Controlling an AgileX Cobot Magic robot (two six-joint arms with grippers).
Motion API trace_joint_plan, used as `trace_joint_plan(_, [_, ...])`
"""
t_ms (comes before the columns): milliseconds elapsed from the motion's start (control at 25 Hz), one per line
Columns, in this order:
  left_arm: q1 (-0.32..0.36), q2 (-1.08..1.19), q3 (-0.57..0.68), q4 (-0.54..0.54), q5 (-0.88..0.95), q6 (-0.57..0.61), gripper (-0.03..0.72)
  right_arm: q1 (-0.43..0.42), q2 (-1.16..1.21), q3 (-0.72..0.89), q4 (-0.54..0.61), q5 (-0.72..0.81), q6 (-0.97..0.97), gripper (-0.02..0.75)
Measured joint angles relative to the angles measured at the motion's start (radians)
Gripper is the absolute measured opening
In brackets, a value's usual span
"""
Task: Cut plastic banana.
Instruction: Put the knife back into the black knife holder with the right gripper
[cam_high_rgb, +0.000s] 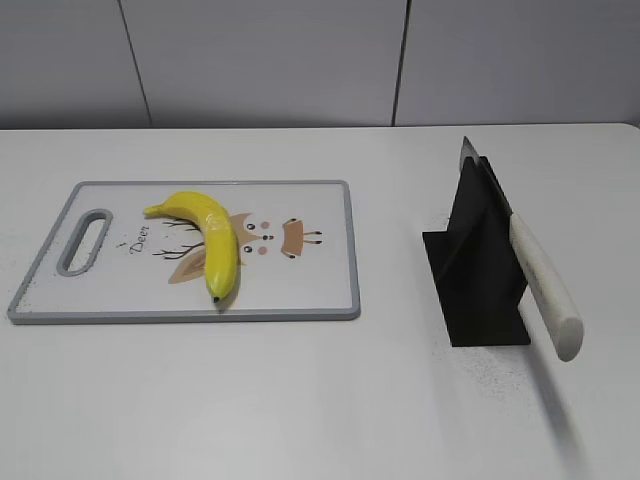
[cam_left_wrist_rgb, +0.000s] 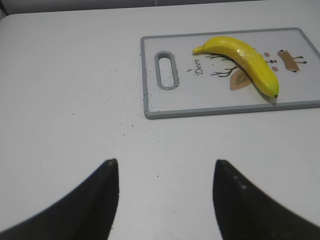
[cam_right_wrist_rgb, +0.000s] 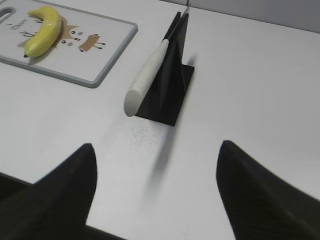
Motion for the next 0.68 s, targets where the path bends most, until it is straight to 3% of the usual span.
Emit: trace_joint_plan(680, [0.000,0.000,0.000,0.000,0.000,0.000,0.579,-0.029,0.000,0.000,0.001,0.000,0.000,0.560])
